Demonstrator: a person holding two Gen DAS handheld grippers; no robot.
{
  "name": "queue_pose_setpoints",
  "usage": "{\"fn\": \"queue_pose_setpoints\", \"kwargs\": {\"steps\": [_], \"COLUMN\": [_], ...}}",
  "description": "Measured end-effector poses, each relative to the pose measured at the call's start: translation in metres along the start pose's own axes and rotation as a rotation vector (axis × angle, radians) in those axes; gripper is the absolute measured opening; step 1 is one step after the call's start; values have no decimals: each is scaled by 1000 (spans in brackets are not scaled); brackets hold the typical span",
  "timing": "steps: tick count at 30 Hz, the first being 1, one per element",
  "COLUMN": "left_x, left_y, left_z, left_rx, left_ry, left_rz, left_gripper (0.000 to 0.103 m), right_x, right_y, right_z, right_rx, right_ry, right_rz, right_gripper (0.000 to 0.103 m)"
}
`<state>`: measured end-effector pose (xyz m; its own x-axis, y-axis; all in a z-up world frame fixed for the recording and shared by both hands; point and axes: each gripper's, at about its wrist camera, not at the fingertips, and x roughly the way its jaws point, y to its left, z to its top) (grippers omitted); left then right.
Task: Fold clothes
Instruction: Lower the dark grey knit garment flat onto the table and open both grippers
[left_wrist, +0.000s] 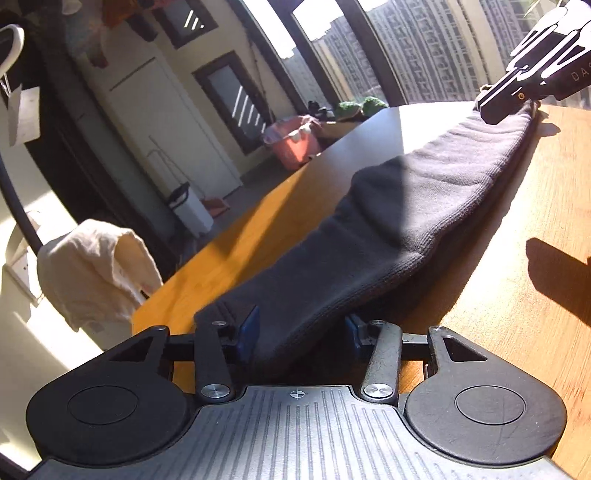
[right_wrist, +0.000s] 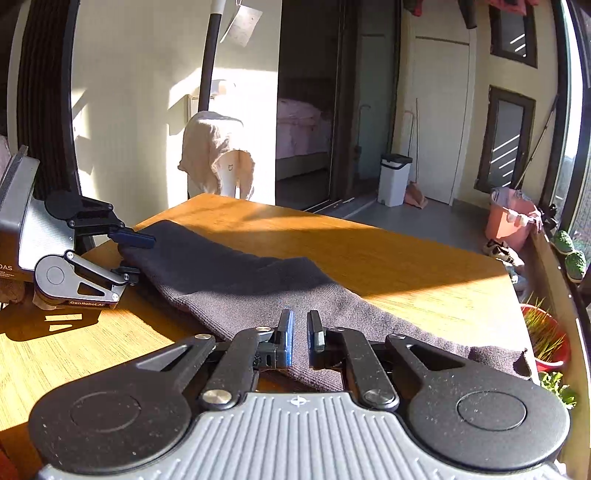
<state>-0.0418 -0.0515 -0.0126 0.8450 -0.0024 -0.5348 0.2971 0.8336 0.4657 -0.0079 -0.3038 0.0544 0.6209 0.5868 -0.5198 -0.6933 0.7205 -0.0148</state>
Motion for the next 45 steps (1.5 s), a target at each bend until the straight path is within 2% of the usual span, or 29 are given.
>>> {"fn": "queue_pose_setpoints", "kwargs": {"steps": [2, 4, 6, 8, 9, 10, 11, 12, 13, 14, 15, 16, 17, 18, 19, 20, 21, 22, 23, 25, 27, 28, 30, 32, 34, 38, 40, 43, 45], "left_x": [-1, -4, -7, -10, -12, -14, -16, -17, -17, -17, -16, -14, -11, -7, -4, 0, 4, 6, 6, 1, -5, -9, -20, -31, -40, -46, -46, -49, -42], "left_y": [-1, -3, -5, -8, -7, -6, -5, -3, -2, -1, -2, -3, -3, -5, -6, -8, -10, -11, -13, -17, -17, -16, -14, -14, -15, -16, -16, -2, 23], "left_z": [5, 9, 14, 17, 18, 19, 19, 18, 16, 13, 10, 7, 5, 3, 2, 2, 4, 4, 4, 1, -2, -5, -9, -12, -11, -4, -2, 2, 10], "left_rx": [2, 6, 20, 38, 43, 44, 44, 43, 47, 55, 66, 73, 76, 76, 76, 75, 73, 68, 68, 76, 77, 64, 30, 1, -14, -11, -24, -143, -268], "left_ry": [-5, -20, -35, -50, -59, -69, -76, -81, -84, -87, -88, -87, -84, -83, -83, -81, -76, -68, -63, -65, -62, -62, -67, -89, -107, -114, -108, -98, -102], "left_rz": [23, 40, 43, 52, 57, 62, 65, 68, 76, 89, 104, 115, 121, 128, 134, 135, 132, 127, 120, 112, 108, 106, 98, 84, 71, 62, 57, -18, -97], "left_gripper": [35, 35, 35, 37, 38, 40, 42, 46, 59, 69, 74, 83, 83, 82, 76, 59, 51, 33, 27, 23, 22, 22, 22, 25, 28, 31, 29, 23, 22], "right_x": [3, 7, 20, 36, 46, 55, 61, 66, 67, 66, 63, 58, 53, 48, 42, 34, 25, 17, 7, -17, -40, -48, -61, -72, -74, -55, -47, -46, -39], "right_y": [11, 31, 51, 70, 78, 85, 89, 92, 92, 89, 84, 80, 77, 73, 69, 63, 55, 48, 39, 15, -13, -26, -52, -77, -100, -123, -130, -139, -150], "right_z": [2, 10, 15, 18, 18, 18, 18, 19, 21, 24, 25, 28, 29, 29, 28, 26, 23, 21, 17, 8, -3, -9, -22, -35, -48, -57, -59, -47, -22], "right_rx": [-44, -104, -149, -191, -211, -233, -249, -255, -245, -219, -195, -177, -162, -149, -137, -112, -89, -76, -65, -40, 16, 57, 149, 244, 341, 449, 500, 513, 480], "right_ry": [-17, -3, 17, 41, 57, 73, 78, 80, 75, 57, 46, 28, 17, 12, 10, 5, -1, -6, -12, -23, -24, -21, -11, 0, -3, 30, 47, 8, -30], "right_rz": [28, 91, 145, 191, 208, 211, 197, 174, 162, 163, 170, 168, 167, 169, 170, 172, 164, 148, 110, -7, -172, -230, -323, -394, -389, -323, -273, -217, -210], "right_gripper": [11, 20, 42, 53, 53, 53, 45, 17, 6, 6, 6, 6, 6, 6, 6, 6, 6, 6, 7, 13, 28, 32, 42, 43, 43, 42, 13, 11, 10]}}
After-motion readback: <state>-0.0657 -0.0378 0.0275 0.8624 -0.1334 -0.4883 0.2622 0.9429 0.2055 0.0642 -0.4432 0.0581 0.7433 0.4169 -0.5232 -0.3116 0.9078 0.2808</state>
